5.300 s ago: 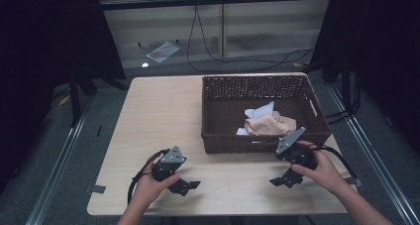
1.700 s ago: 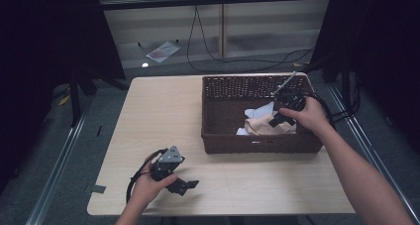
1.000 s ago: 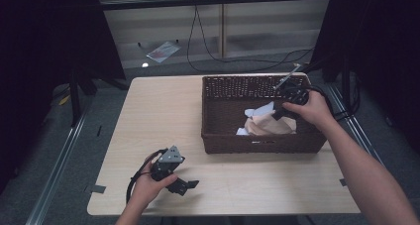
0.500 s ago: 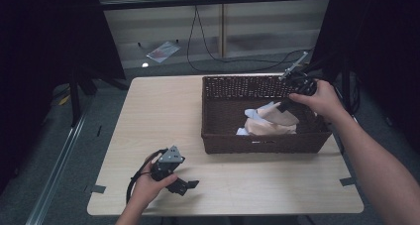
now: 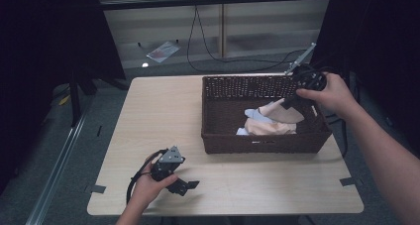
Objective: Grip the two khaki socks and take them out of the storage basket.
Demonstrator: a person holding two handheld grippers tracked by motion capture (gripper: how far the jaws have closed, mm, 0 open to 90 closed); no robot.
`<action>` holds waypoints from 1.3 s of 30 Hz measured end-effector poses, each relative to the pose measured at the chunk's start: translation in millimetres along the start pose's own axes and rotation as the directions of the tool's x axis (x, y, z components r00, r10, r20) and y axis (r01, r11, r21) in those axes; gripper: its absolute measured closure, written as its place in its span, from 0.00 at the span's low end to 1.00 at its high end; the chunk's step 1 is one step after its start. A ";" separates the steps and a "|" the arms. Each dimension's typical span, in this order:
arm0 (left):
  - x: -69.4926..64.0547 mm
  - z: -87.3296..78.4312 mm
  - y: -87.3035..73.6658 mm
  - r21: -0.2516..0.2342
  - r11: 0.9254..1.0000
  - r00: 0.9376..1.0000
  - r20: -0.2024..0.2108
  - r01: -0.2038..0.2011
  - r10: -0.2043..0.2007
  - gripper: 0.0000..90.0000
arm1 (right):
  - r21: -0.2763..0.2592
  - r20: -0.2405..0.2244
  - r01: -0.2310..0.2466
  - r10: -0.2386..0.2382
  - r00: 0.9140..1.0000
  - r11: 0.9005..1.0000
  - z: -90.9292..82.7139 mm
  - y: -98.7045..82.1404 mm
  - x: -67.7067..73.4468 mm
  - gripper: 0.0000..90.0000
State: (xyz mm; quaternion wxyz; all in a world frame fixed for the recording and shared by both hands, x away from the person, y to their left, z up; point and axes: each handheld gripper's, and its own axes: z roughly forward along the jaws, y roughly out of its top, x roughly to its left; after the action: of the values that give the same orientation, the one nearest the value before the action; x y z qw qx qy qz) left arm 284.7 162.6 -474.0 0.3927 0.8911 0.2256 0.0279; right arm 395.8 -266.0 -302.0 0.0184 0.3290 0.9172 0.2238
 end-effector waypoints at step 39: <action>-1.3 2.9 0.2 0.008 1.000 1.000 0.010 -0.002 0.002 0.02 | -0.055 -0.174 0.243 -0.248 0.953 0.969 -35.2 -16.2 67.0 0.98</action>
State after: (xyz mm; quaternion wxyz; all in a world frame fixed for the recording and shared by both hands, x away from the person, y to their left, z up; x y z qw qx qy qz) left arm 284.2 160.0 -475.7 0.3902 0.8931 0.2228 0.0231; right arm 327.3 -250.2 -269.6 -0.0311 0.1908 0.9451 0.2634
